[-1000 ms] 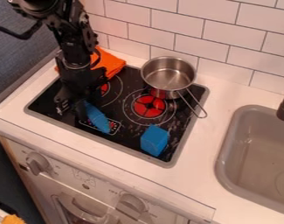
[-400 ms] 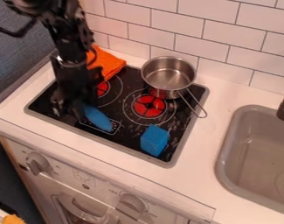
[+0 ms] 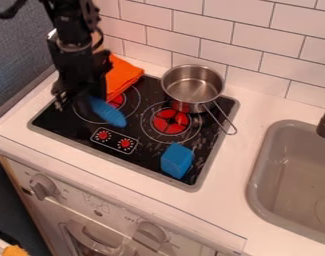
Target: Put the blue spoon on top of the orange cloth
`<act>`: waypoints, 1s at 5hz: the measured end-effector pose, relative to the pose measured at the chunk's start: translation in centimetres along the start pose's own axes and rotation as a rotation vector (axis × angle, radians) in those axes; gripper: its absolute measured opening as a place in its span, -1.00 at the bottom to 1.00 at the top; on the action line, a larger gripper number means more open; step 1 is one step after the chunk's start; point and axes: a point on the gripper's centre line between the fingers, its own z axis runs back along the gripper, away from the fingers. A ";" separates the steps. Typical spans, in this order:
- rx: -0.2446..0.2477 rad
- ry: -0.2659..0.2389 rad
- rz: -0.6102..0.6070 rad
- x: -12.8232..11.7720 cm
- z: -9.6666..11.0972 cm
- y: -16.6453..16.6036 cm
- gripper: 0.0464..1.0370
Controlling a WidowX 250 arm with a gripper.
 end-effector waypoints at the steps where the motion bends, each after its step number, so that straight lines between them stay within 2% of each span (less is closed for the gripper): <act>1: -0.094 -0.001 -0.025 0.7 1.7 -2.8 -0.28; 2: -0.119 -0.031 -0.044 2.2 2.3 -5.3 -0.28; 3: -0.139 -0.016 -0.043 2.9 1.2 -7.5 -0.33; 4: -0.125 0.007 -0.051 3.3 -0.6 -9.0 -0.33; 5: -0.067 0.012 -0.046 4.2 -3.2 -9.1 -0.33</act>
